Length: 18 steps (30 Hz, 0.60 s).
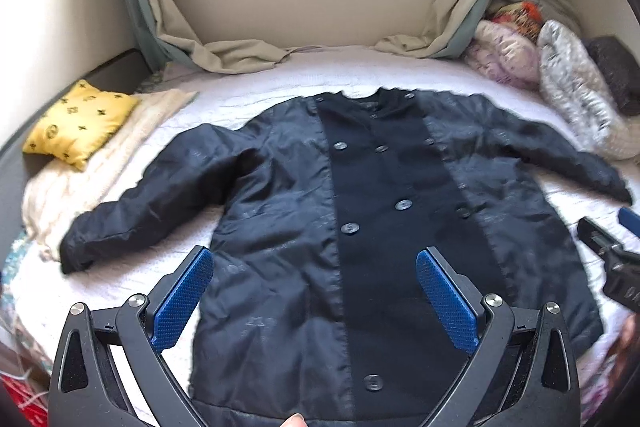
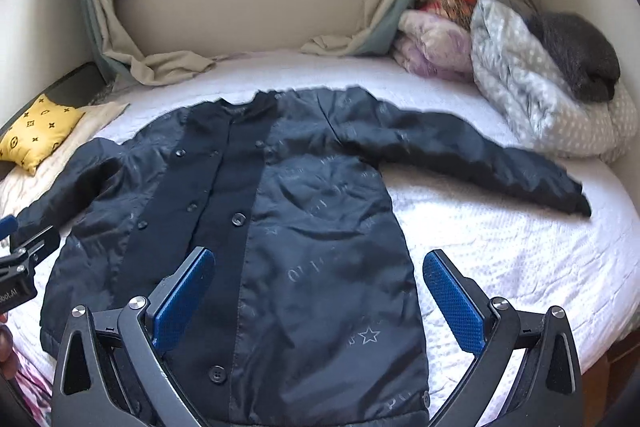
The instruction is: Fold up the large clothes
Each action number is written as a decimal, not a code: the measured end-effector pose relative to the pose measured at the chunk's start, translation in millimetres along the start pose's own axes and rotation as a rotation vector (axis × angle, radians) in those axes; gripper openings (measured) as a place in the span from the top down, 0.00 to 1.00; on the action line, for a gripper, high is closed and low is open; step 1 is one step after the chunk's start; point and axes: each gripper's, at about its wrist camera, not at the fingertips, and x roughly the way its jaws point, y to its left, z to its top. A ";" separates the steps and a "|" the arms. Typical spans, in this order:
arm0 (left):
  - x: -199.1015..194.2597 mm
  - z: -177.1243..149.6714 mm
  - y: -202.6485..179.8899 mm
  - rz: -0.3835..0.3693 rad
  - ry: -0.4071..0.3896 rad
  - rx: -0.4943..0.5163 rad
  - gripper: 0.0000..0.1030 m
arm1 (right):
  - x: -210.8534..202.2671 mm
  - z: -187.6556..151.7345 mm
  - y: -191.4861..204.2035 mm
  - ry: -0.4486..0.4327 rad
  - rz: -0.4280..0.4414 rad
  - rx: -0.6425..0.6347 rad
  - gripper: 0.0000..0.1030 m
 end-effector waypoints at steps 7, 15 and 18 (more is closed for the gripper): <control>-5.0 9.6 -2.3 0.043 -0.078 0.050 0.00 | -25.8 29.4 23.6 -0.090 0.011 -0.135 0.00; -0.3 5.0 9.2 0.043 -0.069 -0.003 0.00 | -26.1 34.4 27.0 -0.087 -0.023 -0.150 0.00; -1.3 2.4 9.9 0.065 -0.080 0.000 0.00 | -20.3 28.4 33.2 -0.075 -0.016 -0.157 0.00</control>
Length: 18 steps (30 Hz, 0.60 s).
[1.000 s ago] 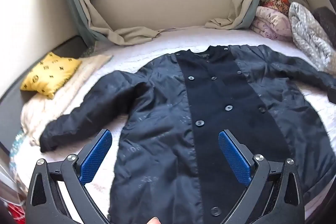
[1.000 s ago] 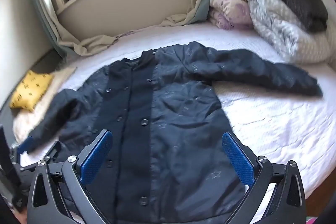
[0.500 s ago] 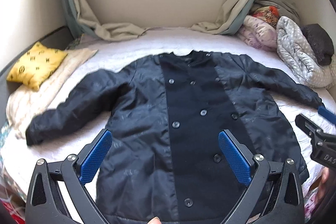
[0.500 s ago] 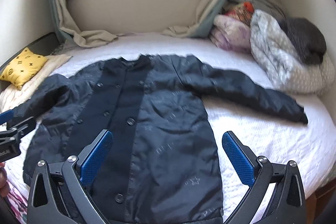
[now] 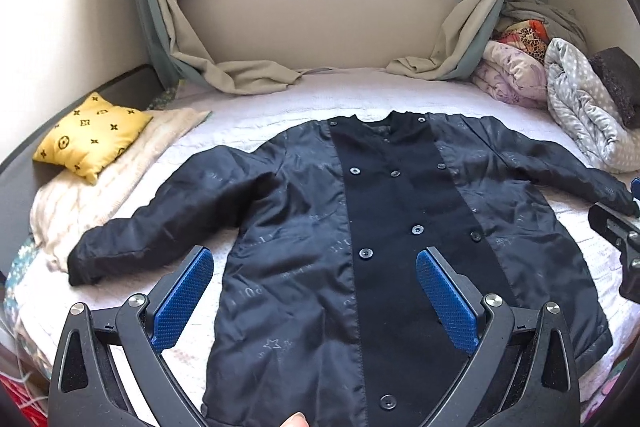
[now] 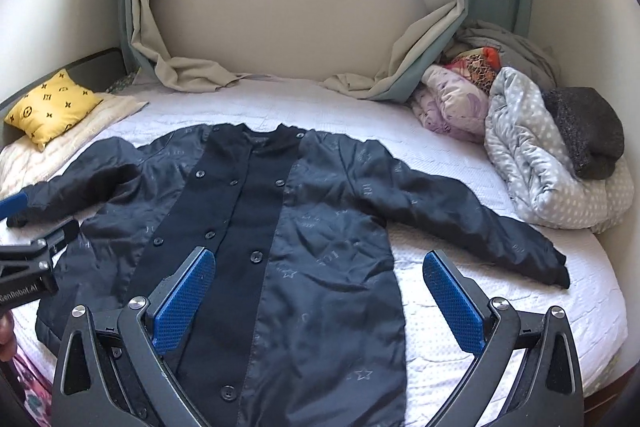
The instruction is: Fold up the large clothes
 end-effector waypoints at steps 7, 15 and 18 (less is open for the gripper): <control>9.1 -5.6 -4.0 0.028 0.028 0.020 0.00 | 15.2 4.4 7.5 0.020 0.014 0.012 0.00; 23.6 -14.8 -6.0 0.022 0.088 0.013 0.00 | 43.9 -1.8 -7.0 0.104 0.049 0.121 0.00; 23.4 -16.0 -7.1 0.016 0.090 0.016 0.00 | 48.2 -5.5 -8.0 0.128 0.071 0.139 0.00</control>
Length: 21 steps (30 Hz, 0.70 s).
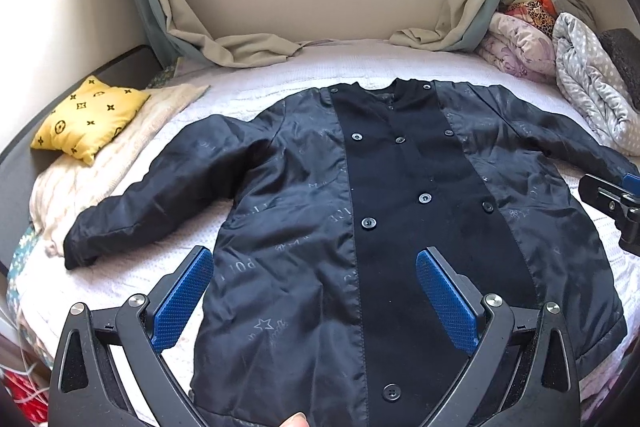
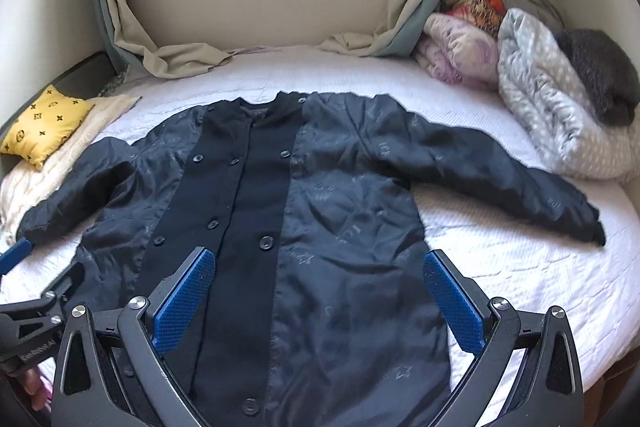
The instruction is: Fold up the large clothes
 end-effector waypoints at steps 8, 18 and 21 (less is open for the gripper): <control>-0.5 -1.3 -8.3 -0.023 0.007 0.018 0.00 | -1.7 -11.6 5.9 0.002 -0.019 -0.019 0.00; -1.5 -4.0 -8.5 -0.044 0.028 0.002 0.00 | -10.8 -22.3 -2.4 0.012 -0.019 0.025 0.00; -7.9 -6.2 -7.2 -0.059 0.035 -0.007 0.00 | -14.8 -26.3 -4.2 0.020 -0.014 0.034 0.00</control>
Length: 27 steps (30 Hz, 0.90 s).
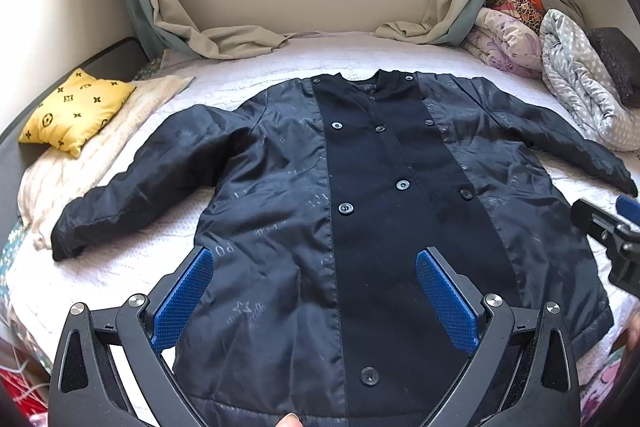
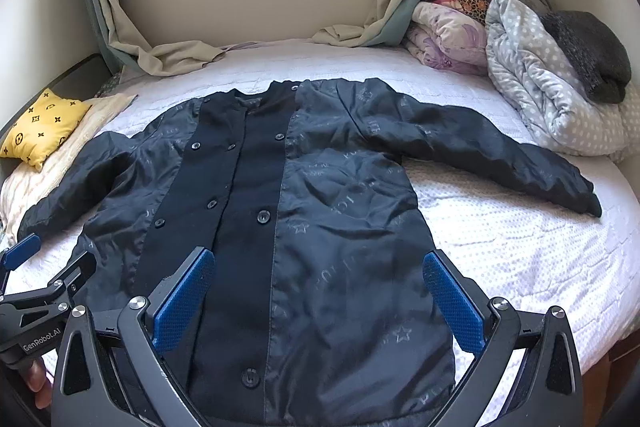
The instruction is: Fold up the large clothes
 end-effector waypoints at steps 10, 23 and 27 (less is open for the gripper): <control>-22.6 -19.1 4.4 -0.025 0.018 -0.027 0.00 | -17.1 -20.8 6.8 0.015 -0.002 -0.035 0.00; -36.3 -44.4 2.0 -0.002 0.015 0.007 0.00 | -35.4 -46.3 -10.6 0.019 -0.023 0.016 0.00; -34.7 -43.9 3.0 0.004 0.016 0.002 0.00 | -38.3 -46.3 -12.3 0.010 -0.031 0.022 0.00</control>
